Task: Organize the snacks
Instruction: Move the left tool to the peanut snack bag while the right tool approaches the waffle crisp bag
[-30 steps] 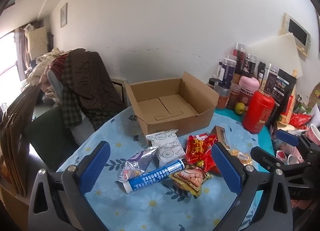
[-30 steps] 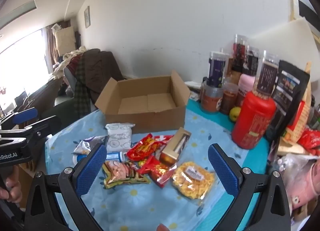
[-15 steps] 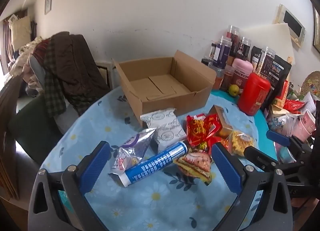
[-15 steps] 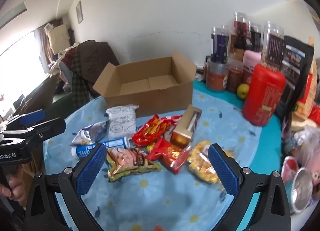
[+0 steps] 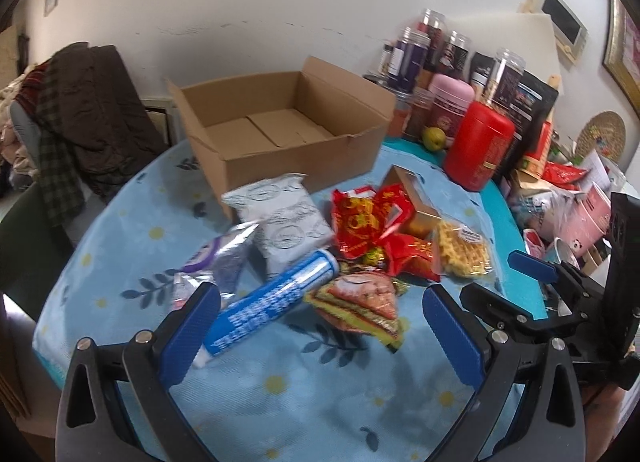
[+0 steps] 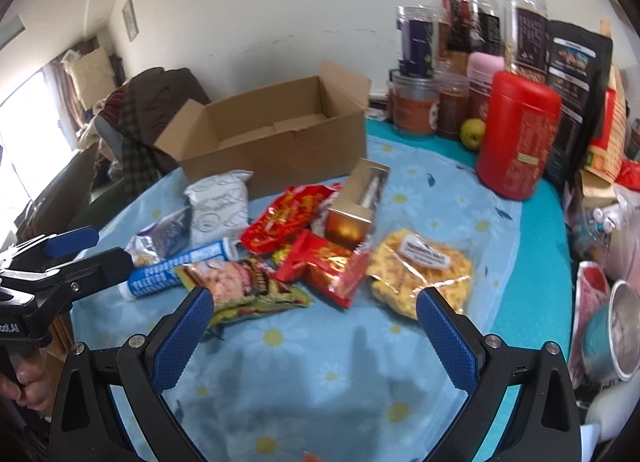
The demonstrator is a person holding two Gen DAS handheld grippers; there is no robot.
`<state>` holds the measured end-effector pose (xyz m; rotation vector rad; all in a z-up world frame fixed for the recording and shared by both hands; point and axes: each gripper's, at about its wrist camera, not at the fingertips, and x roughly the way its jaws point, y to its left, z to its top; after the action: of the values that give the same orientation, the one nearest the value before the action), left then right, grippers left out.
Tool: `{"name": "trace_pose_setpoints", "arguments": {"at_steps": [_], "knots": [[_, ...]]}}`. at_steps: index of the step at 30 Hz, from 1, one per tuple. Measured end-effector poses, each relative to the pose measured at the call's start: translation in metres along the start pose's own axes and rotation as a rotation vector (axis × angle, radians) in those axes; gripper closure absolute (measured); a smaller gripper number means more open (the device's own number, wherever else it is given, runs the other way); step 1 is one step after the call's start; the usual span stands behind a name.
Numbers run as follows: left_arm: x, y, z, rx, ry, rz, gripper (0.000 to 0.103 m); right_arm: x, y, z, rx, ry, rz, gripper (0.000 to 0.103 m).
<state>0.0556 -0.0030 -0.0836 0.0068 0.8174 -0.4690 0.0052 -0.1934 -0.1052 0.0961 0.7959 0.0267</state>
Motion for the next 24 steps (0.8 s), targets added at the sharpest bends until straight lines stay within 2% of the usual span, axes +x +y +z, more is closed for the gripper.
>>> {"name": "trace_pose_setpoints", "arguments": {"at_steps": [9, 16, 21, 24], "knots": [[0.035, -0.021, 0.018, 0.062, 0.015, -0.062, 0.0, 0.013, -0.031, 0.007, 0.038, 0.017, -0.025, 0.0], [0.069, -0.026, 0.023, 0.045, 0.104, -0.114, 0.008, 0.037, -0.055, 0.016, 0.039, 0.071, -0.026, 0.0], [0.08, -0.029, 0.015, 0.048, 0.156, -0.133, 0.009, 0.057, -0.071, 0.021, 0.118, 0.11, 0.005, 0.0], [0.086, -0.027, 0.01, 0.037, 0.193, -0.136, 0.009, 0.068, -0.072, 0.023, 0.144, 0.13, -0.011, 0.0]]}}
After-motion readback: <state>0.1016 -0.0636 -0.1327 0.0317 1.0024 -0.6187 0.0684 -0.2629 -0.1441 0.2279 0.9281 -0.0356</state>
